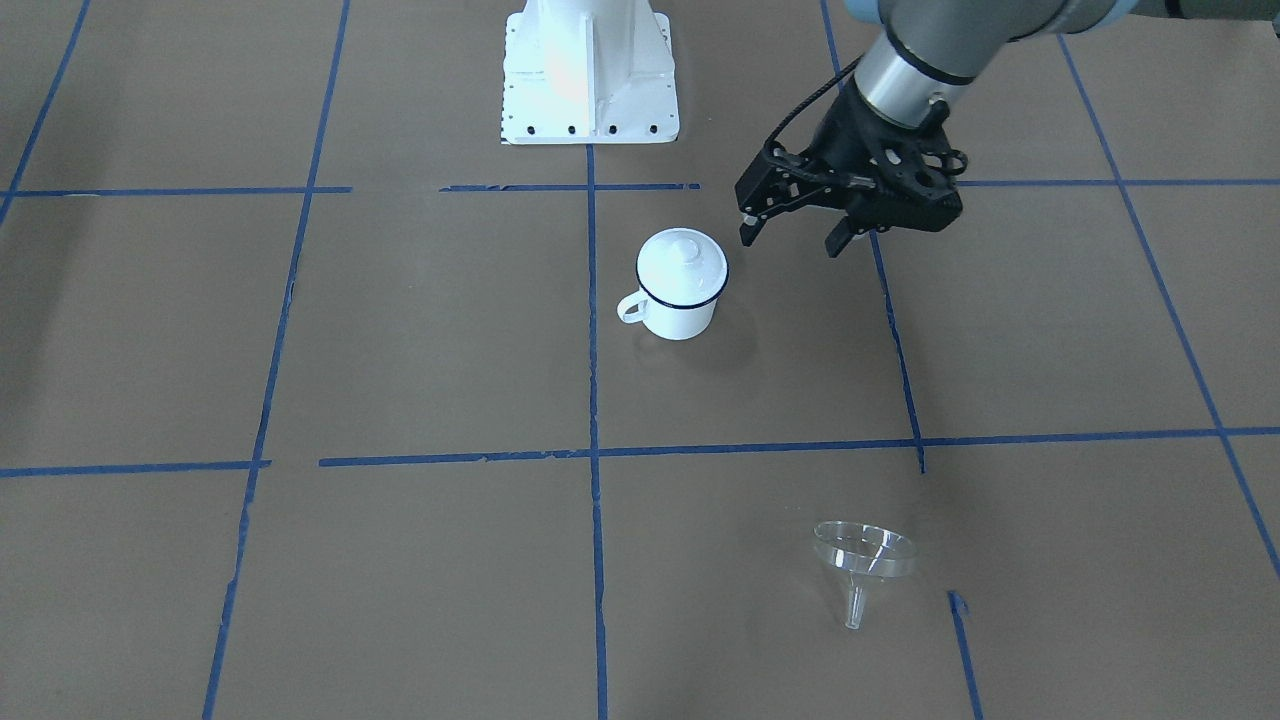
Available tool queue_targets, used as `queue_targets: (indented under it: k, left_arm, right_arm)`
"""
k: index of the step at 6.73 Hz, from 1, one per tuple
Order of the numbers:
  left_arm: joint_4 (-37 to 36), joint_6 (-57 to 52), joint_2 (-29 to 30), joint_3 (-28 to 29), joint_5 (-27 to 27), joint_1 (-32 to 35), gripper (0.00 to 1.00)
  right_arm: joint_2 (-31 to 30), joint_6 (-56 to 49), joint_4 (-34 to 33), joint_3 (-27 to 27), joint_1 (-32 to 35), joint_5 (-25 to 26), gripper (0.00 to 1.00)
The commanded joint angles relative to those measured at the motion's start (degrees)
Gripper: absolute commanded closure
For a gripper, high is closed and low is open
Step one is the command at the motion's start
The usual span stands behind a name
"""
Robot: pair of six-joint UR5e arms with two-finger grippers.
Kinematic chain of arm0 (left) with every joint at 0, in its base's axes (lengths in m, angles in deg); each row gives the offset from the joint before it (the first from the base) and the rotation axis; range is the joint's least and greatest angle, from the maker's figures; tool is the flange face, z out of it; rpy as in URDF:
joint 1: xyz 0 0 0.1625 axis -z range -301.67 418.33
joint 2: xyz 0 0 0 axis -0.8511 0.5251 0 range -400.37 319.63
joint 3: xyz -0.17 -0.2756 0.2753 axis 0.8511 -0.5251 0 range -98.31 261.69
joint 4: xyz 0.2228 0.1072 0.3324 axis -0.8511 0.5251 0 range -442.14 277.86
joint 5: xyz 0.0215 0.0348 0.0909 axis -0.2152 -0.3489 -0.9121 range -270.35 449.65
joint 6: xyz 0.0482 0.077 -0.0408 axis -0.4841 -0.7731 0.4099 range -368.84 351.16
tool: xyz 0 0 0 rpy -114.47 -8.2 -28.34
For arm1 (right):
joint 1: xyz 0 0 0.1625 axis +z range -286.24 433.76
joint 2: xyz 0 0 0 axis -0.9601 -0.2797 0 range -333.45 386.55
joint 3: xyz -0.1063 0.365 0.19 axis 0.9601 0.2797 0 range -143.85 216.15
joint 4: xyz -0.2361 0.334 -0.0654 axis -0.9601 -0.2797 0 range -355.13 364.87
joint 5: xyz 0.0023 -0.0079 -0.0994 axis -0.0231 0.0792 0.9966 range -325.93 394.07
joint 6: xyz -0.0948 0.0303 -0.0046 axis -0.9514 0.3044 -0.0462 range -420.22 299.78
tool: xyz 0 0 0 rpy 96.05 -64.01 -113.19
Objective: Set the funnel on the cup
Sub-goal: 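Move the left gripper over the white lid on the enamel mug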
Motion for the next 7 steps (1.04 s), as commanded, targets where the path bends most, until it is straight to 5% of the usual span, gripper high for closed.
queue_targets:
  k: [1, 3, 7]
  left_arm:
    - [-5.5, 6.3, 3.5, 1.7, -5.0, -5.6, 0.0]
    - [-5.7, 9.2, 4.8, 6.2, -10.8, -9.5, 0.0]
    - [-5.7, 11.6, 6.7, 9.1, -13.1, -12.7, 0.0]
  right_arm:
    - [0.0, 0.0, 0.0, 0.0, 0.0, 0.0, 0.0]
    - [0.0, 0.0, 0.0, 0.0, 0.0, 0.0, 0.0]
    - [0.0, 0.0, 0.0, 0.0, 0.0, 0.0, 0.0]
